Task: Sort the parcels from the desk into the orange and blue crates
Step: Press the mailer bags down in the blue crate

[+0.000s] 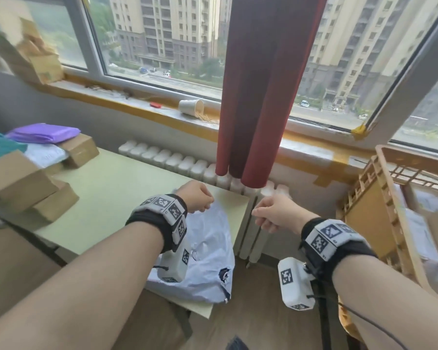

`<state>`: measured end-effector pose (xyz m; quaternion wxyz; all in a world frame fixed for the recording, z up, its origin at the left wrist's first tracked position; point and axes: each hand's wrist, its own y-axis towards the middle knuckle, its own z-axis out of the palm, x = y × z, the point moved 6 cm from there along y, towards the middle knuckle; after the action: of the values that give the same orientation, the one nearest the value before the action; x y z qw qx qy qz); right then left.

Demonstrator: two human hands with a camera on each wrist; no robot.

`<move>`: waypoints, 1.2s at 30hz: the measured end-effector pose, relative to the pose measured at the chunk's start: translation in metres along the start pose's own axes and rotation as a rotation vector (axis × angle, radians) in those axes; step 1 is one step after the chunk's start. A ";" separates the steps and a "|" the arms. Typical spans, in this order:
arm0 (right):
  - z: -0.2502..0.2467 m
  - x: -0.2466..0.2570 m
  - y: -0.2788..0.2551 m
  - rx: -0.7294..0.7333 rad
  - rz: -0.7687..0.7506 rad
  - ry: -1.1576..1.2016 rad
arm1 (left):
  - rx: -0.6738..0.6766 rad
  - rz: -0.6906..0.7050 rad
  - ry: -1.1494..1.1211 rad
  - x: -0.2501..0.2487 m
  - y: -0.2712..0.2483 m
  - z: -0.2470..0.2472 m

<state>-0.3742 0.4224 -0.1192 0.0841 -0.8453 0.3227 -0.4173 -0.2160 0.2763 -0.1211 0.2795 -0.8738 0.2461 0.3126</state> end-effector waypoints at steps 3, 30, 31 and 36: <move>0.026 -0.003 0.015 -0.018 0.040 0.023 | -0.011 -0.043 -0.017 0.037 0.009 -0.007; 0.171 -0.018 0.081 0.187 0.134 -0.142 | 0.101 -0.289 -0.036 0.196 0.066 0.030; 0.173 -0.019 0.080 0.195 0.128 -0.140 | 0.116 -0.289 -0.008 0.198 0.066 0.032; 0.178 -0.025 0.088 0.217 0.128 -0.147 | 0.140 -0.284 0.022 0.203 0.069 0.039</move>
<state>-0.2921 0.3473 -0.2851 0.2250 -0.8372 0.3220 -0.3806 -0.1350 0.1991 -0.3084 0.3786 -0.8815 0.1443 0.2424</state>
